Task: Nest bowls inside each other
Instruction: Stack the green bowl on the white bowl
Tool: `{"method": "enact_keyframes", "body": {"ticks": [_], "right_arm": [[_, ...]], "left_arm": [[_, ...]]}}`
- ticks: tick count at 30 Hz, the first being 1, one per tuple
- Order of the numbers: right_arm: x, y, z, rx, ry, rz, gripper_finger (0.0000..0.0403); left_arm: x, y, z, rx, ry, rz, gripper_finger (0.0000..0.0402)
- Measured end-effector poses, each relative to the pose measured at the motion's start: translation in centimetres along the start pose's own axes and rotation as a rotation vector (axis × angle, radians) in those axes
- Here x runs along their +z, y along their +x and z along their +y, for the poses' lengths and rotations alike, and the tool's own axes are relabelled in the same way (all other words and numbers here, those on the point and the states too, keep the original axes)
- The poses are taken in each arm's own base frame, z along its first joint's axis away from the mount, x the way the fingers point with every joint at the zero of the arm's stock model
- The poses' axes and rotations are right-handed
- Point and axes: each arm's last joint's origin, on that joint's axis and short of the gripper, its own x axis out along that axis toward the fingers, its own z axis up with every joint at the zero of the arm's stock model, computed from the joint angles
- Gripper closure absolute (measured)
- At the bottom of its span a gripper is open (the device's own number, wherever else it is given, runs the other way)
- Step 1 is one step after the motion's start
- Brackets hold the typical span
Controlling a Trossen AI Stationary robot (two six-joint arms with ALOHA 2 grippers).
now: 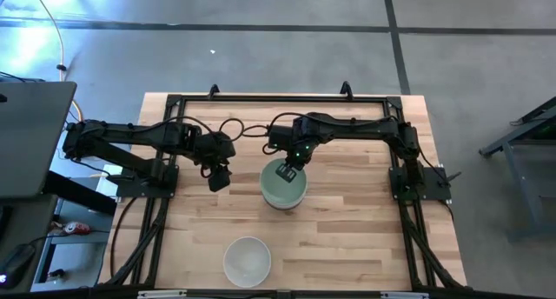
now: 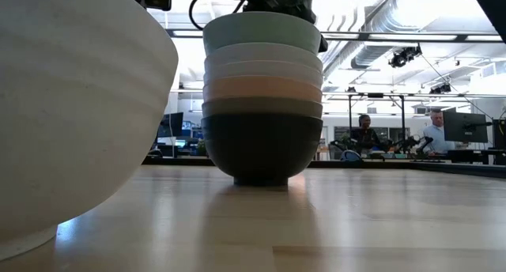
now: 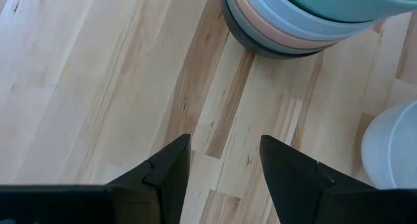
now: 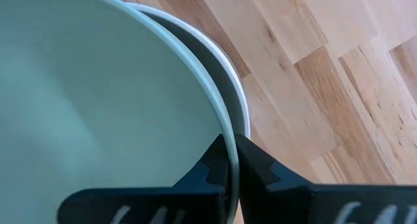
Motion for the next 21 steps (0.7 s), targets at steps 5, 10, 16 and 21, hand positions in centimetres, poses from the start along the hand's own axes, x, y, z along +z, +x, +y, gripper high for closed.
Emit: {"method": "enact_keyframes", "body": {"ticks": [5, 10, 16, 21], "right_arm": [[0.0, 0.0, 0.0, 0.002, 0.000, 0.002, 0.0403], [0.0, 0.0, 0.0, 0.000, 0.001, 0.004, 0.0403], [0.2, 1.3, 0.1, 0.005, -0.002, 0.055, 0.0403], [0.3, 2.0, 0.4, 0.013, -0.018, 0.069, 0.0403]], "left_arm": [[0.0, 0.0, 0.0, 0.000, 0.000, 0.000, 0.0229], [0.0, 0.0, 0.0, 0.000, 0.000, 0.000, 0.0229], [0.0, 0.0, 0.0, 0.000, -0.005, 0.000, 0.0229], [0.0, 0.0, -0.1, -0.002, -0.004, 0.001, 0.0229]]}}
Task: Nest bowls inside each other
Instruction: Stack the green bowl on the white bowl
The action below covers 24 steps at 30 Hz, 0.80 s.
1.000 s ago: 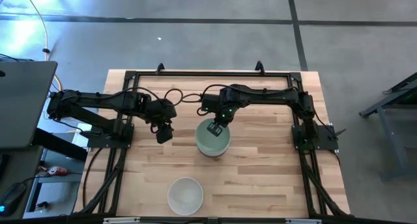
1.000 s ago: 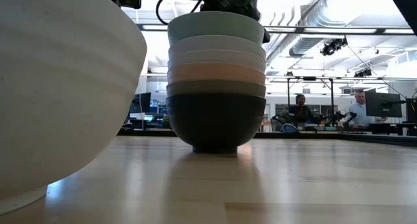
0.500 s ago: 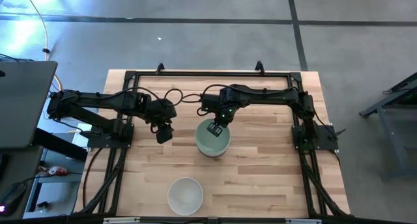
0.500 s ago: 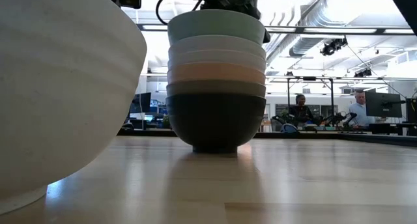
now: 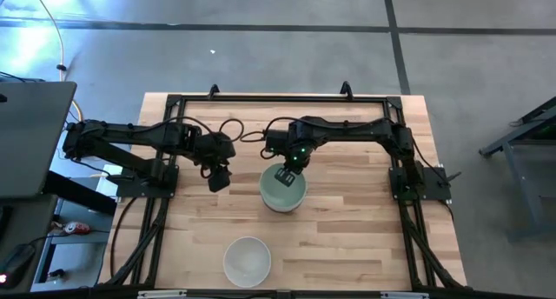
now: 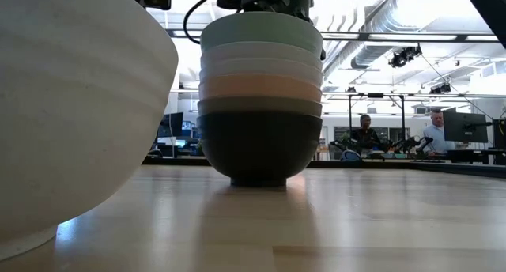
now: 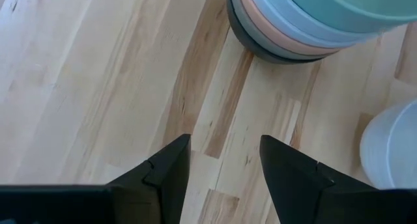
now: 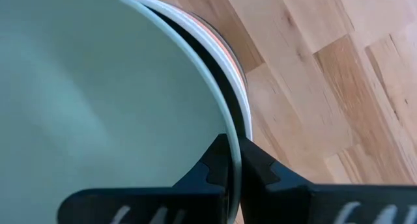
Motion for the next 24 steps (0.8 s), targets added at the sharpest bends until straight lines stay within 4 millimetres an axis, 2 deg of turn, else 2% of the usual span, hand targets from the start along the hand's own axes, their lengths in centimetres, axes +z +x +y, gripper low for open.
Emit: {"method": "enact_keyframes", "body": {"ticks": [14, 24], "right_arm": [[-0.10, 0.06, 0.14, -0.001, -0.011, 0.006, 0.0395], [-0.10, 0.08, 0.28, 0.006, -0.014, 0.004, 0.0265]], "left_arm": [[0.02, 0.00, -0.02, -0.001, 0.000, -0.003, 0.0229], [0.13, 0.00, -0.06, -0.005, 0.000, -0.013, 0.0229]]}}
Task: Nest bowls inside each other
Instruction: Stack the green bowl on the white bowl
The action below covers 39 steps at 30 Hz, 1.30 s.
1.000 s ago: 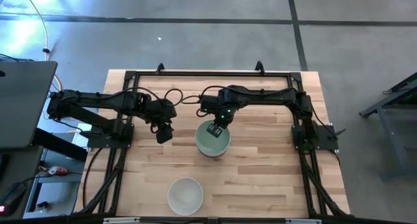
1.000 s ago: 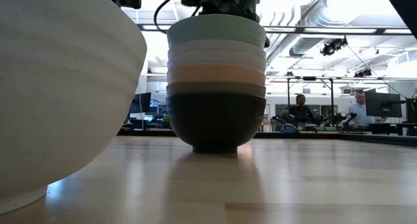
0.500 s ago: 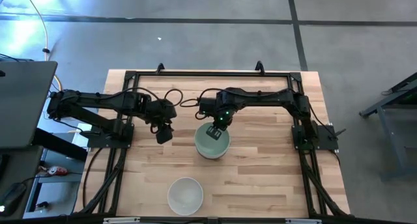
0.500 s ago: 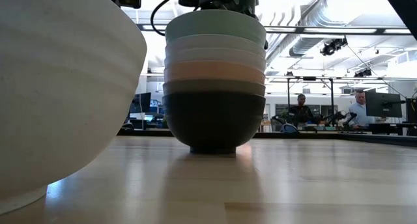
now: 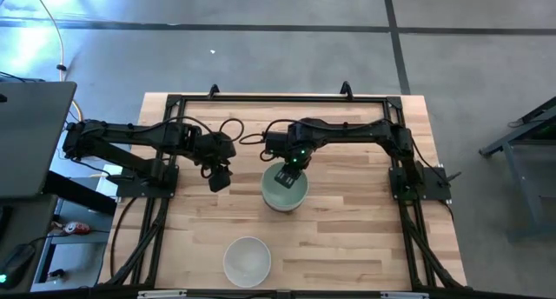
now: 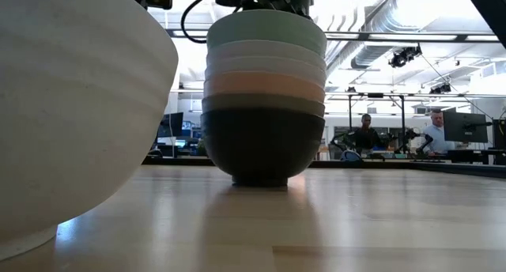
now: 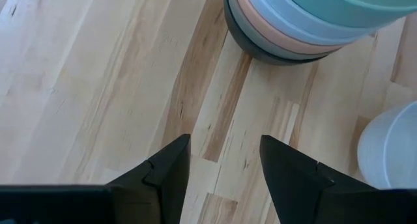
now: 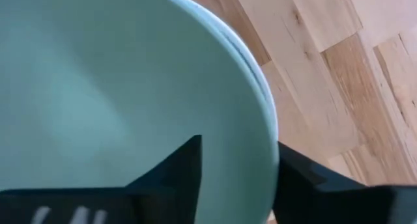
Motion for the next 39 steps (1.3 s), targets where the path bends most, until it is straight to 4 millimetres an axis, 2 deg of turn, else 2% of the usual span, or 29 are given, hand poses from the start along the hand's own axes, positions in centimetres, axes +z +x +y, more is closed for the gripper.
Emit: {"method": "enact_keyframes", "body": {"ticks": [3, 7, 22, 32, 35, 39], "right_arm": [[0.0, -0.1, 0.0, 0.002, 0.000, -0.004, 0.0238], [-0.1, -0.8, 0.0, 0.011, 0.013, -0.041, 0.0223], [-0.3, -1.4, -0.1, 0.004, 0.023, -0.058, 0.0222], [-0.5, -2.7, -0.2, -0.050, 0.031, -0.081, 0.0222], [-0.6, -2.7, -0.3, -0.067, 0.035, -0.071, 0.0235], [-0.8, -2.7, -0.4, -0.080, 0.037, -0.059, 0.0283]], "left_arm": [[0.0, 0.0, 0.0, 0.000, 0.000, 0.000, 0.0229], [0.0, 0.0, 0.0, -0.002, 0.001, -0.004, 0.0229], [0.3, 0.0, -0.2, -0.034, 0.001, -0.023, 0.0229], [0.3, 0.0, -0.2, -0.038, 0.001, -0.027, 0.0229], [0.3, 0.0, -0.2, -0.038, 0.001, -0.027, 0.0229], [0.3, 0.0, -0.2, -0.038, 0.001, -0.027, 0.0229]]}}
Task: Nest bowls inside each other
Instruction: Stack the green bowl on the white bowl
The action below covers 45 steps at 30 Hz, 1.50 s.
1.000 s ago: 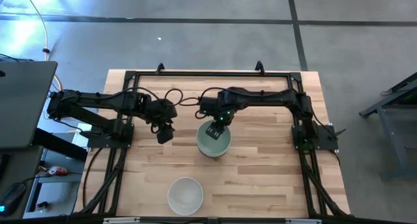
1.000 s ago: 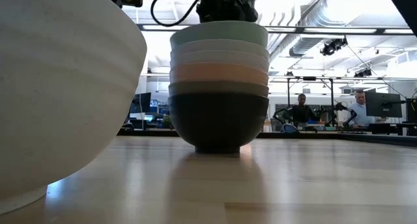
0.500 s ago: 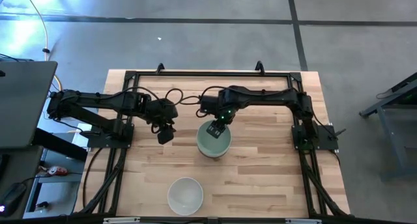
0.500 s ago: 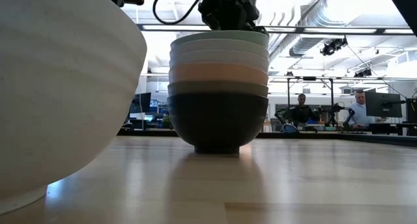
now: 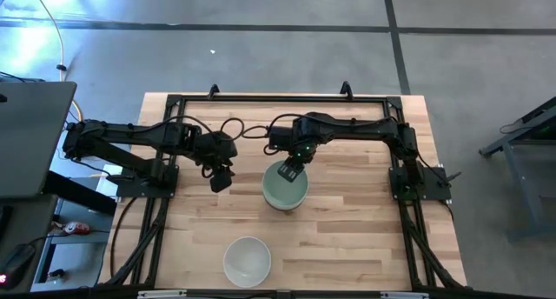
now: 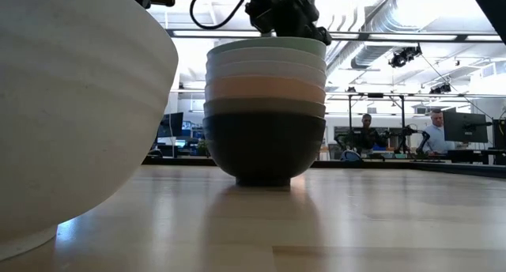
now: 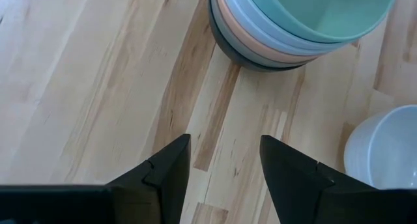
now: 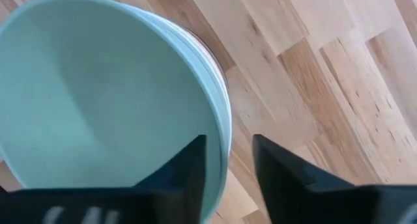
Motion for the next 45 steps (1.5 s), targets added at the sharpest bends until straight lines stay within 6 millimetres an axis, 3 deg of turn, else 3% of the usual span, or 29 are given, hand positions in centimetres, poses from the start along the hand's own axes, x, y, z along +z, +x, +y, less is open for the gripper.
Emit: {"method": "enact_keyframes", "body": {"ticks": [6, 8, 26, 39, 45], "right_arm": [[0.0, 0.0, 0.0, -0.001, -0.023, 0.003, 0.0385], [0.0, 0.0, 0.0, 0.000, -0.027, 0.003, 0.0396], [0.1, 0.1, 0.1, 0.020, -0.038, 0.003, 0.0400], [0.3, 1.6, 0.7, 0.027, -0.049, 0.048, 0.0400], [0.3, 1.6, 0.7, 0.025, -0.045, 0.048, 0.0363]], "left_arm": [[0.1, 0.0, 0.0, -0.003, 0.000, -0.006, 0.0229], [0.1, 0.0, 0.0, -0.003, 0.000, -0.007, 0.0229], [0.1, 0.0, 0.0, -0.005, 0.000, -0.011, 0.0229], [0.1, 0.0, -0.1, -0.012, 0.000, -0.008, 0.0229], [0.1, 0.0, -0.1, -0.012, 0.000, -0.008, 0.0229]]}}
